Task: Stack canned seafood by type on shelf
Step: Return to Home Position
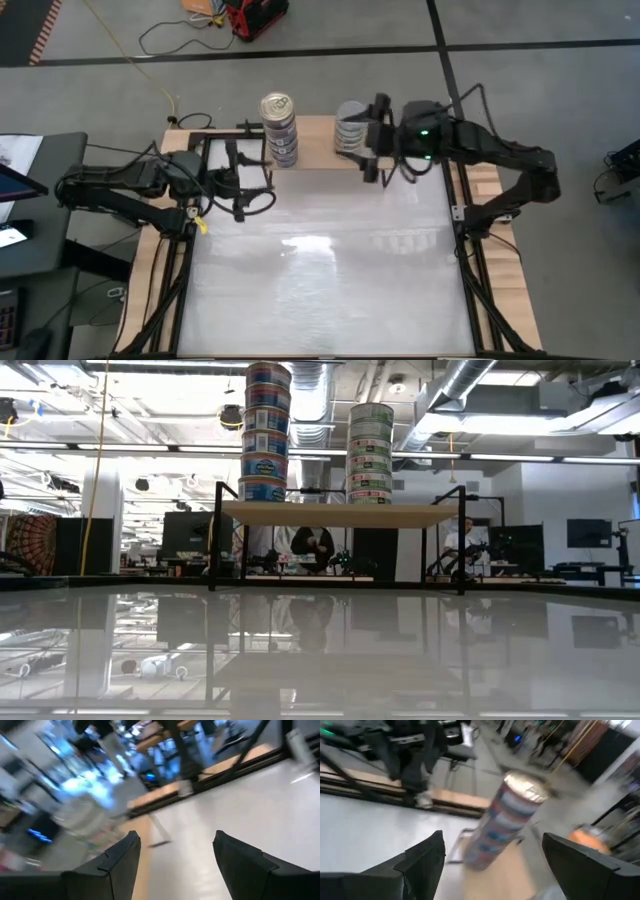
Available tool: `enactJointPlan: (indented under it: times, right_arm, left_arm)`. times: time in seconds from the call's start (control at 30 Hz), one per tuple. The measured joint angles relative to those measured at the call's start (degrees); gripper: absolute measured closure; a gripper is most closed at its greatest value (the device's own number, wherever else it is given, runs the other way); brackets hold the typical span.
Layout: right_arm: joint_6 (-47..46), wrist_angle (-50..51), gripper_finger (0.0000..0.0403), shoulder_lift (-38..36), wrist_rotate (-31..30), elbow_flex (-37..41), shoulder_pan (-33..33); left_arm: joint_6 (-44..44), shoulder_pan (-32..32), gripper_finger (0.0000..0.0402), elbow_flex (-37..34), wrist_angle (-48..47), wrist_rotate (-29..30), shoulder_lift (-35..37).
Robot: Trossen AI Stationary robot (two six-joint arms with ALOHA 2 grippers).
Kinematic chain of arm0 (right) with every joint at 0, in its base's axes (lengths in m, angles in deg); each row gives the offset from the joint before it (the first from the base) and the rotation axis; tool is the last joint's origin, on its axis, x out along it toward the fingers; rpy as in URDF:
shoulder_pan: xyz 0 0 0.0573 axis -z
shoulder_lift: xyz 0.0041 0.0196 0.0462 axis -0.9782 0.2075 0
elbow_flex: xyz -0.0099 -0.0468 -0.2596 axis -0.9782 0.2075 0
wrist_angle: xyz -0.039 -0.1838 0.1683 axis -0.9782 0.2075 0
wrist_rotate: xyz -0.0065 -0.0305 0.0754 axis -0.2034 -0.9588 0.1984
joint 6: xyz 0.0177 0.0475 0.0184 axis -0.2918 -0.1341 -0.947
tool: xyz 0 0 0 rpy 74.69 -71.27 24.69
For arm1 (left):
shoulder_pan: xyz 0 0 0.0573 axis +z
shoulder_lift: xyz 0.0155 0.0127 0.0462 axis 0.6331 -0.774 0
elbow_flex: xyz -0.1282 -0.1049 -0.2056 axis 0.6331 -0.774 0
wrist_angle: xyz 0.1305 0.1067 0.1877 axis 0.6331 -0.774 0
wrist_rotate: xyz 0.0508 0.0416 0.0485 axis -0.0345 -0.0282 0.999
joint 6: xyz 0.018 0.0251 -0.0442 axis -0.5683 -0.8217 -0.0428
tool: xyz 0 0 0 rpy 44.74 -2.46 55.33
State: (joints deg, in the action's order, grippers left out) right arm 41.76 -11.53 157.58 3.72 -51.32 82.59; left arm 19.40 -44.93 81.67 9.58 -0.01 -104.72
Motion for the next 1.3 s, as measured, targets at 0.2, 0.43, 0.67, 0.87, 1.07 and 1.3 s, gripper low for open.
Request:
enactJointPlan:
  times: [0.2, 0.43, 0.67, 0.87, 1.07, 1.3]
  right_arm:
    - [-9.0, 6.9, 0.004, -3.8, 1.0, 4.9, -3.9]
    - [-12.6, -5.4, 0.004, -13.7, 0.3, 19.9, -10.8]
    - [-13.3, -18.3, 0.004, -22.0, -2.5, 34.2, -16.1]
    - [-16.0, -22.4, 0.004, -25.0, -3.0, 42.7, -17.7]
    - [-19.0, -24.0, 0.004, -24.2, -3.5, 47.9, -17.5]
    - [-28.8, -24.8, 0.004, -20.6, -5.4, 48.7, -16.9]
  left_arm:
    - [13.0, -1.3, 0.0162, -0.4, -5.0, -3.3, 0.5]
    - [15.5, -7.2, 0.0166, -10.7, 5.0, 2.7, 6.4]
    - [20.7, -10.8, 0.0168, -20.8, 13.3, 7.2, 10.3]
    - [20.5, -12.4, 0.0169, -26.8, 22.8, 7.4, 10.3]
    - [17.7, -12.2, 0.0169, -27.6, 22.7, 11.6, 9.3]
    - [29.7, -12.2, 0.0169, -27.6, 15.1, 18.1, 9.4]
